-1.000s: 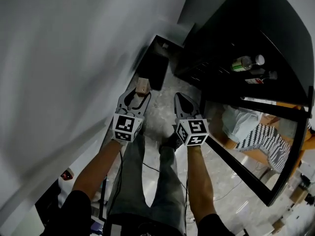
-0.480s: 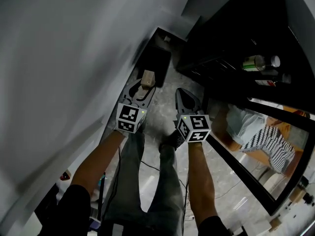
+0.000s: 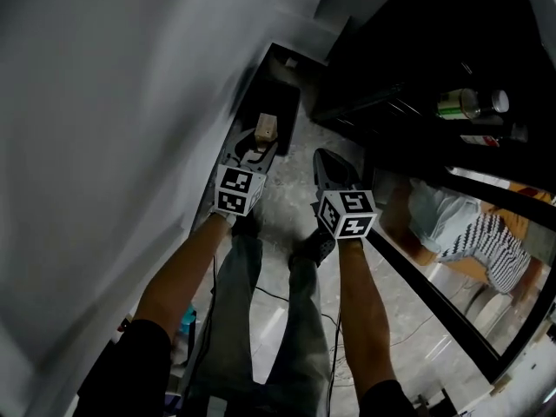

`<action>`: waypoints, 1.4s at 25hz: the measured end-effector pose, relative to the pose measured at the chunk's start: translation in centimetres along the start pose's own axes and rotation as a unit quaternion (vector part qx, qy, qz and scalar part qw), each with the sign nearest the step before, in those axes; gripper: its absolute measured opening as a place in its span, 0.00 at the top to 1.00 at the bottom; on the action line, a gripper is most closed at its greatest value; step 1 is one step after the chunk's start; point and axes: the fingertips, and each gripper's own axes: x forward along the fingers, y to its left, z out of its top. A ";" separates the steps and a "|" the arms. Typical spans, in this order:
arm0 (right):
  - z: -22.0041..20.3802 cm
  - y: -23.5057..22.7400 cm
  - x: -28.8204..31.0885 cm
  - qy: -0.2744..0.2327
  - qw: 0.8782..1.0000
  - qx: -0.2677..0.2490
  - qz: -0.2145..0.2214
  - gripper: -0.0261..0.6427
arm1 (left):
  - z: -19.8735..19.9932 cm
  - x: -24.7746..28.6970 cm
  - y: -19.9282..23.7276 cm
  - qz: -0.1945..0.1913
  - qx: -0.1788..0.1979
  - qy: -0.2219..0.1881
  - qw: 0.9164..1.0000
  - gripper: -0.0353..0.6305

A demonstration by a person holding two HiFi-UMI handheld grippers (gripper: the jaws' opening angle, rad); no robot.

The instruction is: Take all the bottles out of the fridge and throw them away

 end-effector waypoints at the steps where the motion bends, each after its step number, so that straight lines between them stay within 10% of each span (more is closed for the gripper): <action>1: -0.2 -0.2 0.4 0.004 1.000 0.004 -0.001 0.96 | -0.1 0.2 0.2 0.000 -0.003 0.003 1.000 0.65; 35: 3.0 1.0 -3.6 -0.004 1.000 0.009 -0.005 0.96 | 6.8 -0.7 -0.3 0.014 -0.019 -0.026 0.999 0.72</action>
